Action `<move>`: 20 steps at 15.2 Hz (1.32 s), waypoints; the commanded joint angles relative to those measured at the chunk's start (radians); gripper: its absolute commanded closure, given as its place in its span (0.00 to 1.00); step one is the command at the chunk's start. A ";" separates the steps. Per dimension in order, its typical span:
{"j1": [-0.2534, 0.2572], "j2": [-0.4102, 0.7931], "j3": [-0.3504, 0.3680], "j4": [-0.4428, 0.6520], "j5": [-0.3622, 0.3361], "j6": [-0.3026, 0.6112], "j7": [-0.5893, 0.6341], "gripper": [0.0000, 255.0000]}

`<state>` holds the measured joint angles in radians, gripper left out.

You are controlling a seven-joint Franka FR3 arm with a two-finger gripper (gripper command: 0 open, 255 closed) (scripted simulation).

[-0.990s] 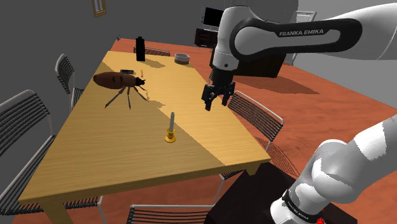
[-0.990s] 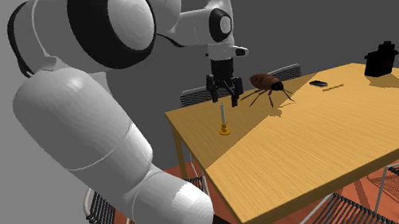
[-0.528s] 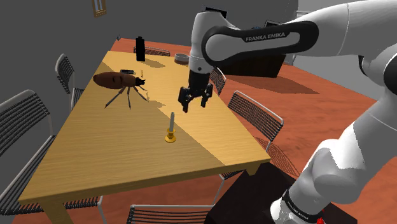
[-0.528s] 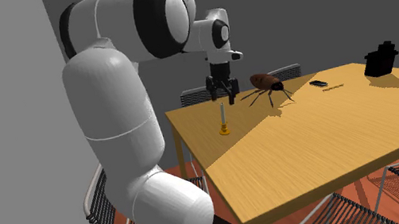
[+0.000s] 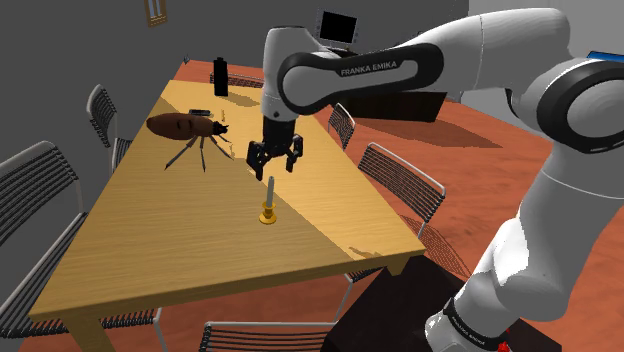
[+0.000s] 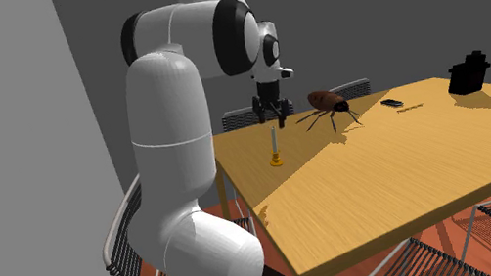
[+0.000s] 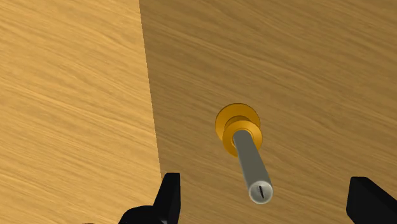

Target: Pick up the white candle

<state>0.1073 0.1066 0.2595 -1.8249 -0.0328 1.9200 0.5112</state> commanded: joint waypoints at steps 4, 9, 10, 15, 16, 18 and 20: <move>0.002 0.024 0.000 -0.037 -0.008 0.061 0.007 0.00; 0.003 0.028 0.000 -0.053 -0.009 0.081 0.009 1.00; 0.003 0.029 0.000 -0.052 -0.009 0.081 0.009 1.00; 0.003 0.029 0.000 -0.052 -0.010 0.081 0.009 1.00; 0.003 0.028 0.000 -0.052 -0.009 0.081 0.009 1.00; 0.003 0.026 0.000 -0.043 -0.008 0.068 0.008 1.00; 0.002 0.019 0.001 -0.024 -0.006 0.043 0.006 1.00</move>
<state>0.1102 0.1305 0.2601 -1.8544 -0.0406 1.9737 0.5187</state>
